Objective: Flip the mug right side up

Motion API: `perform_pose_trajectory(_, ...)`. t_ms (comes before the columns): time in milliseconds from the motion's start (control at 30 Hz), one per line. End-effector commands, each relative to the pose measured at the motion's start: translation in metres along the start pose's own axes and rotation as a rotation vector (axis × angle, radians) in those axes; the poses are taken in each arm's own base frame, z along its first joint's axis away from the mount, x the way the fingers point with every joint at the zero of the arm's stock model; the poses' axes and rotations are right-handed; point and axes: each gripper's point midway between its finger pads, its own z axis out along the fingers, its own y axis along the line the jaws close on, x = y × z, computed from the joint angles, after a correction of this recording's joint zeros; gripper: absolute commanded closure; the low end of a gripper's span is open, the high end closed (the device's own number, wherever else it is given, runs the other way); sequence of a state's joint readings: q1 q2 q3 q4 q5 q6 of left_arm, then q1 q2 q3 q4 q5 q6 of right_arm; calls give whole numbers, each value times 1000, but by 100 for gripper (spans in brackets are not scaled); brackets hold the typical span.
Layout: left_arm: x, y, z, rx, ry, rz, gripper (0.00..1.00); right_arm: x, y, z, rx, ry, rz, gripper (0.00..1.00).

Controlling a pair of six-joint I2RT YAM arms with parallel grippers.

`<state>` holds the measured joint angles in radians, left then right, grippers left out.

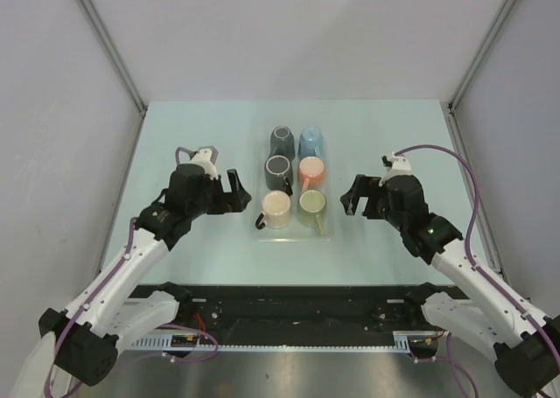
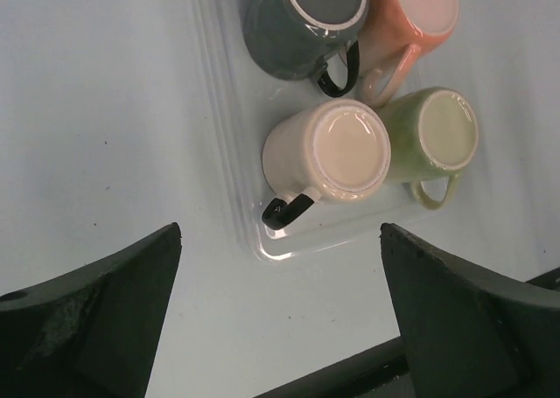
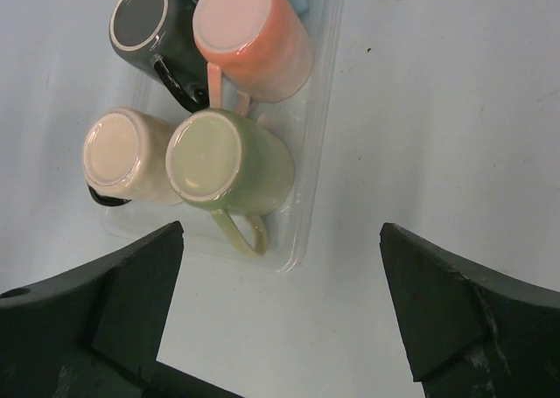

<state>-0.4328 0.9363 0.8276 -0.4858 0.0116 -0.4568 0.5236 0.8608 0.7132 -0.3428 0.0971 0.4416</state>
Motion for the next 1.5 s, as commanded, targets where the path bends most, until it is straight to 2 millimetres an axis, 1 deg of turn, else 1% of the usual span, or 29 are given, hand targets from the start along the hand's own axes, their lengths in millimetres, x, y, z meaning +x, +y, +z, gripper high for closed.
perform_pose_trajectory(0,11,-26,-6,193,23,121,0,-22,19,-11,-71,-54,29,0)
perform_pose_trajectory(67,14,-40,-9,300,-7,171,0,-26,34,-16,-157,-66,12,0)
perform_pose_trajectory(100,17,-44,-10,336,-13,180,0,-29,48,-21,-239,-69,-1,0)
perform_pose_trajectory(167,25,-38,-2,318,17,192,0,-30,58,-26,-294,-63,-13,0)
perform_pose_trajectory(200,33,-40,0,341,54,200,2,-29,62,-29,-315,-50,-18,0)
perform_pose_trajectory(233,42,-41,3,366,82,217,8,-28,63,-30,-321,-41,-16,0)
perform_pose_trajectory(267,48,-41,5,387,94,259,9,-26,64,-30,-326,-31,-15,0)
perform_pose_trajectory(300,49,-40,5,393,89,283,10,-20,63,-29,-325,-2,-13,0)
perform_pose_trajectory(333,45,-35,7,359,67,305,10,-17,63,-29,-326,13,-12,0)
perform_pose_trajectory(367,39,-33,4,353,31,355,10,-15,63,-29,-323,25,-11,0)
perform_pose_trajectory(400,35,-31,3,341,16,379,10,-9,62,-28,-321,53,-9,0)
perform_pose_trajectory(467,30,-30,3,327,21,429,13,-5,61,-28,-318,75,-5,0)
perform_pose_trajectory(500,39,-26,13,320,86,440,17,-1,62,-29,-322,90,-7,0)
perform_pose_trajectory(533,39,-28,15,326,125,447,24,0,61,-29,-320,95,-9,0)
perform_pose_trajectory(567,44,-28,21,334,164,439,27,1,61,-29,-321,97,-10,0)
perform_pose_trajectory(600,52,-24,32,324,213,454,29,1,61,-29,-320,100,-13,0)
perform_pose_trajectory(633,50,-25,37,323,217,459,32,3,61,-29,-320,106,-15,0)
perform_pose_trajectory(700,51,-17,47,293,222,493,33,4,59,-30,-312,118,-13,0)
perform_pose_trajectory(767,49,-14,51,283,217,528,34,8,59,-30,-310,131,-13,0)
perform_pose_trajectory(800,51,-13,55,280,229,529,34,10,59,-31,-307,138,-14,0)
perform_pose_trajectory(900,53,-14,61,291,237,538,35,15,58,-30,-302,157,-17,0)
perform_pose_trajectory(1167,60,-19,74,320,244,574,35,18,61,-30,-304,169,-14,0)
perform_pose_trajectory(1233,60,-24,75,351,234,581,35,19,61,-29,-303,174,-13,0)
perform_pose_trajectory(1300,61,-25,79,358,242,595,35,19,62,-29,-306,176,-11,0)
perform_pose_trajectory(1367,58,-26,82,358,244,615,35,22,63,-30,-311,186,-13,0)
perform_pose_trajectory(1467,61,-26,87,355,274,645,36,23,61,-30,-305,191,-16,0)
